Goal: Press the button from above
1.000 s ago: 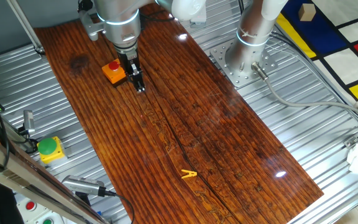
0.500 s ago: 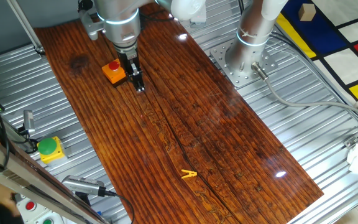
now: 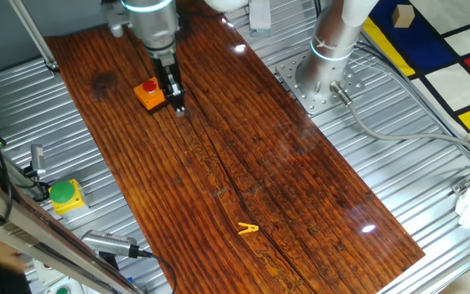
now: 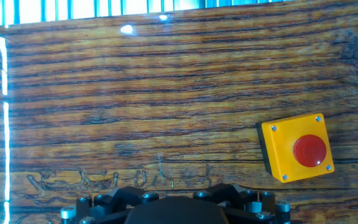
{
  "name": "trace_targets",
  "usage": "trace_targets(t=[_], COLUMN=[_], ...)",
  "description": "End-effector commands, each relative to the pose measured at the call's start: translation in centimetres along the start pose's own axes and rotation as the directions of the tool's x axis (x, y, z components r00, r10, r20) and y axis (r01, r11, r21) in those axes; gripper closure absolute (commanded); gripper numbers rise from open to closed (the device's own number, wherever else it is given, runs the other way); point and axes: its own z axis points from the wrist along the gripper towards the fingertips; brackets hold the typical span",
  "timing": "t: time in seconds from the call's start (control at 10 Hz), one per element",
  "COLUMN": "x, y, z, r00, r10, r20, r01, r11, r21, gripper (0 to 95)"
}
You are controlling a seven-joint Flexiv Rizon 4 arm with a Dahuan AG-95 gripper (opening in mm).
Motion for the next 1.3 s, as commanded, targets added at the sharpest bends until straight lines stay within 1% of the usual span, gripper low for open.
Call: trace_targets(t=[0.1,0.2,0.4,0.6,0.7,0.8,0.9,1.0,1.1,1.2,1.3], x=[0.0,0.0,0.0,0.0,0.1,0.1,0.1,0.0,-0.4,-0.7,-0.7], y=[0.0,0.0,0.0,0.0,0.0,0.0,0.0,0.0,-0.7,-1.9,-4.3], z=[0.1,0.1,0.1,0.1,0.0,0.0,0.0,0.0,0.1,-0.2,-0.9], r00=[1.0,1.0,0.994,0.986,0.986,0.99,0.995,0.997,1.0,0.999,0.996], r10=[0.005,-0.017,-0.107,-0.167,-0.165,-0.142,-0.102,-0.075,0.013,0.039,0.072], r20=[0.0,0.0,0.002,0.002,0.002,-0.003,-0.006,-0.009,0.02,0.03,0.046], r01=[-0.005,0.017,0.106,0.167,0.165,0.142,0.102,0.075,-0.019,-0.047,-0.083], r11=[1.0,1.0,0.994,0.986,0.986,0.988,0.988,0.984,0.954,0.946,0.947], r21=[-0.009,-0.002,0.021,0.026,0.025,0.053,0.118,0.161,0.3,0.32,0.31], gripper=[95.0,95.0,95.0,95.0,95.0,95.0,95.0,95.0,95.0,95.0,95.0])
